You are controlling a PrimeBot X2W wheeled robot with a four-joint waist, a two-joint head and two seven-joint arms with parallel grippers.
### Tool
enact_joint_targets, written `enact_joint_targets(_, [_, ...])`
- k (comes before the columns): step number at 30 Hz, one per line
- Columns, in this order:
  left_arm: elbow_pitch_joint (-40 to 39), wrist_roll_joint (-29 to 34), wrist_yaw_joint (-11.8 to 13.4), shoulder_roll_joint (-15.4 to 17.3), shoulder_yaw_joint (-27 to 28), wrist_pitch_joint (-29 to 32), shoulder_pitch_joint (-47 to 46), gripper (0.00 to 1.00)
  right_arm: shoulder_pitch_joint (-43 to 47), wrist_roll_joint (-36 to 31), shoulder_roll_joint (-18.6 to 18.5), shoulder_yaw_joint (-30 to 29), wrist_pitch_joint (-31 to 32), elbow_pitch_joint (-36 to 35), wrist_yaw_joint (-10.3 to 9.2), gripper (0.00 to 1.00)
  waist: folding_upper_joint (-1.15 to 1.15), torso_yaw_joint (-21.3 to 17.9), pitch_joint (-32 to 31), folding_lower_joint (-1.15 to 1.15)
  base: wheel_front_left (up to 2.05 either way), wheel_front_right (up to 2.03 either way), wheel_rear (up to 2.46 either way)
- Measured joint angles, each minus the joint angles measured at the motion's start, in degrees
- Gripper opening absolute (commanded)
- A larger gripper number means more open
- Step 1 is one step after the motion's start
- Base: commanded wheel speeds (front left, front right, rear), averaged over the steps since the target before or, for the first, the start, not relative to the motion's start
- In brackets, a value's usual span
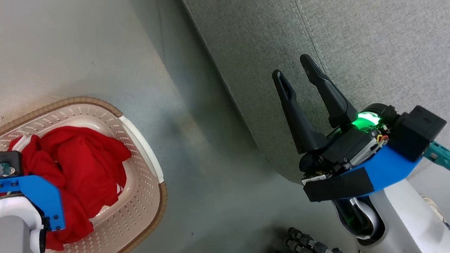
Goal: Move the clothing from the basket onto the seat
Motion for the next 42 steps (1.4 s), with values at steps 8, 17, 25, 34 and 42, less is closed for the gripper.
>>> enact_joint_targets(8, [2.3, -1.3, -1.4, -2.2, -0.7, -1.9, -0.1, 0.00, -0.1, -0.6, 0.0, -0.6, 0.0, 1.2, 0.00, 1.00, 0.00, 1.5, -2.7, 0.00, 0.00, 0.00, 0.00])
enact_joint_targets(17, [6.9, -1.6, -5.8, -7.1, -4.2, -6.6, -0.4, 0.00, 0.8, -4.2, 0.0, -1.0, 0.0, 4.3, 0.00, 1.00, 0.00, 7.7, -12.6, -0.02, 0.00, 0.00, 0.00])
enact_joint_targets(25, [8.2, -3.5, -8.3, -12.9, -7.4, -12.9, 0.0, 0.00, 4.9, -7.9, 0.0, -3.0, 0.0, 8.4, 0.00, 1.00, 0.00, 15.0, -24.4, -0.02, 0.00, 0.00, 0.00])
enact_joint_targets(34, [2.0, -10.1, -8.6, -17.6, -14.1, -14.8, 0.4, 0.00, 9.6, -10.8, 0.0, -5.5, 0.0, 12.2, -0.01, 1.00, 0.00, 22.2, -36.0, -0.02, 0.00, 0.00, 0.00])
enact_joint_targets(42, [-8.0, -16.5, -8.6, -18.5, -20.9, -13.0, -2.0, 0.00, 13.2, -11.7, 0.0, -8.3, 1.5, 14.2, -0.01, 1.00, 0.01, 27.5, -42.7, -0.02, 0.00, 0.00, 0.00])
